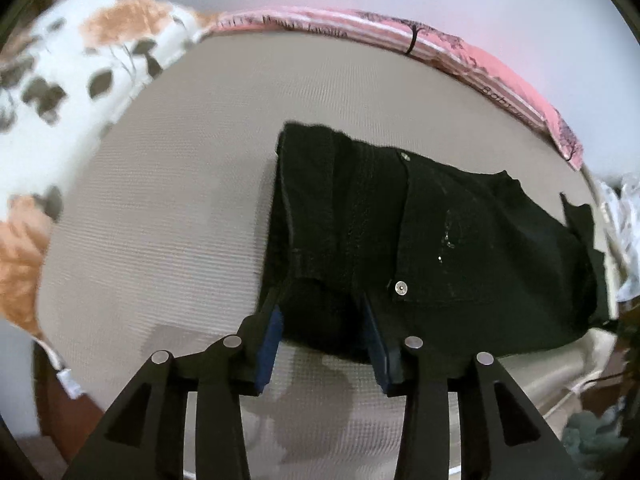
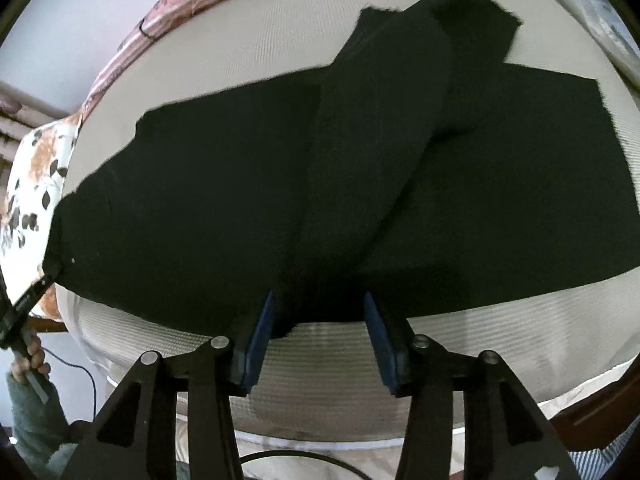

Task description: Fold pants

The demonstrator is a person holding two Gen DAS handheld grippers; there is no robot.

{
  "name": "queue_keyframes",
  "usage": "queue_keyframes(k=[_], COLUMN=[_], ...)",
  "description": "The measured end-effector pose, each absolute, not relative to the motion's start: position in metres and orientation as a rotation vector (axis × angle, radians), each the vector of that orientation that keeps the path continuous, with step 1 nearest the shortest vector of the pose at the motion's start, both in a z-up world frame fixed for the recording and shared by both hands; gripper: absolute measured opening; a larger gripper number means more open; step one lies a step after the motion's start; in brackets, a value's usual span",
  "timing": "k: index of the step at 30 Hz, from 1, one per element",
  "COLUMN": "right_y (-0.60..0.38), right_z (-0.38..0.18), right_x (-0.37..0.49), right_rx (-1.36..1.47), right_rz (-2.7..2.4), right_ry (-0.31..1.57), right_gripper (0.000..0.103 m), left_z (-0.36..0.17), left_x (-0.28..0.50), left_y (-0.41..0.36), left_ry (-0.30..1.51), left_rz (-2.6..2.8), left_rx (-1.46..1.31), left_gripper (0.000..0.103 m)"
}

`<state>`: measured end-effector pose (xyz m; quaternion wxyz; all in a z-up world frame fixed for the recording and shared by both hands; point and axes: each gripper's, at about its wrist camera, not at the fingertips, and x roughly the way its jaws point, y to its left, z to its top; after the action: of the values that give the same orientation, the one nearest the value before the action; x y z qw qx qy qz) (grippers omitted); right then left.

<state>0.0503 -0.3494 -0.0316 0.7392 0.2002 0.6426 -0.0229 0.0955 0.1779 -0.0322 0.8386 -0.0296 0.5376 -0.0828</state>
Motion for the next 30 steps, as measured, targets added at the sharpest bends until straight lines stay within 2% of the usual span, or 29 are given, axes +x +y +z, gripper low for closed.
queue_keyframes(k=[5, 8, 20, 25, 30], right_y=[-0.374, -0.381, -0.404, -0.416, -0.421], right_z=[-0.011, 0.001, 0.014, 0.011, -0.001], right_x=[0.059, 0.072, 0.103, 0.147, 0.200], right_rx=[0.420, 0.394, 0.355, 0.365, 0.329], right_rz=[-0.085, -0.098, -0.067, -0.060, -0.100], right_ry=[1.335, 1.296, 1.260, 1.303, 1.395], right_gripper=[0.044, 0.044, 0.044, 0.044, 0.044], left_z=[-0.012, -0.004, 0.014, 0.016, -0.002], left_x=[0.076, 0.067, 0.064, 0.052, 0.042], left_y=[0.145, 0.119, 0.134, 0.072, -0.026], left_ry=[1.045, 1.004, 0.981, 1.000, 1.059], left_rz=[-0.113, -0.131, -0.089, -0.303, -0.571], left_rx=[0.108, 0.176, 0.069, 0.118, 0.186], left_gripper=[0.042, 0.055, 0.055, 0.055, 0.055])
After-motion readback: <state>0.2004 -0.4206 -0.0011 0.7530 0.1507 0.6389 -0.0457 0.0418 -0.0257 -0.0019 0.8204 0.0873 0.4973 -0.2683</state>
